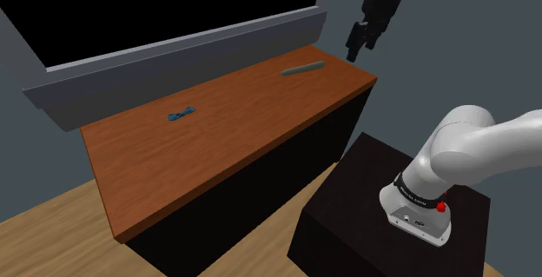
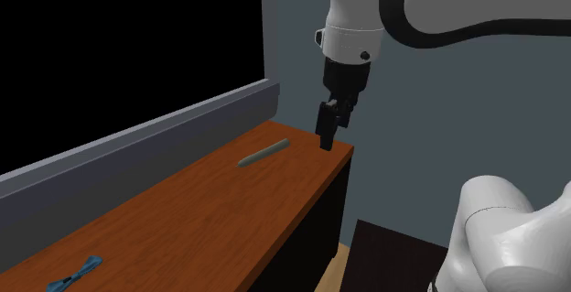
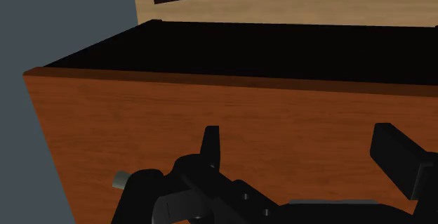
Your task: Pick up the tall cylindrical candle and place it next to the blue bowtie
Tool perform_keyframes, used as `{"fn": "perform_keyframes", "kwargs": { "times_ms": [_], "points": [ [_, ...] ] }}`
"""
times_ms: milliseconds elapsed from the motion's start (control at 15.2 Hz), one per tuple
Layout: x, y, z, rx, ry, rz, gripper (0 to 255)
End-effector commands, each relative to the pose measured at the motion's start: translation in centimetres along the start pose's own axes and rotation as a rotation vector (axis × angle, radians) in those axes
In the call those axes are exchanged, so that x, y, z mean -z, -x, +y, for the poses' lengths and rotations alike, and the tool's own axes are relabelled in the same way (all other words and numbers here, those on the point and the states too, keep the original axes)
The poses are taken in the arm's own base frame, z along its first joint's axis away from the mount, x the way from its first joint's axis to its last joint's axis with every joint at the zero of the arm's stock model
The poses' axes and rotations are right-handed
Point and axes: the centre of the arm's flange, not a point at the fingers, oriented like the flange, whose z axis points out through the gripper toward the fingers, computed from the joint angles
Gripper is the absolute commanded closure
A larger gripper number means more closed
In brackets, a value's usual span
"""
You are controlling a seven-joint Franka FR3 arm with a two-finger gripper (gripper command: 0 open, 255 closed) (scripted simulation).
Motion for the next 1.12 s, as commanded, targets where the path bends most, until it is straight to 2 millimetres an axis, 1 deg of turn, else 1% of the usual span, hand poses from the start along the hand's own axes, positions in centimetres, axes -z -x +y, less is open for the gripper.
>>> {"fn": "perform_keyframes", "kwargs": {
  "times_ms": [0, 264, 528, 792, 1056],
  "points": [
    [0.0, 0.0, 0.0, 0.000, 0.000, 0.000, 0],
    [-2.9, -2.0, 4.0, 0.138, -0.005, -0.004, 0],
    [-5.9, -4.6, 7.7, 0.276, -0.010, -0.008, 0],
    [-8.9, -7.6, 10.9, 0.415, -0.014, -0.012, 0],
    [-11.9, -11.0, 13.7, 0.553, -0.019, -0.016, 0]
  ]
}}
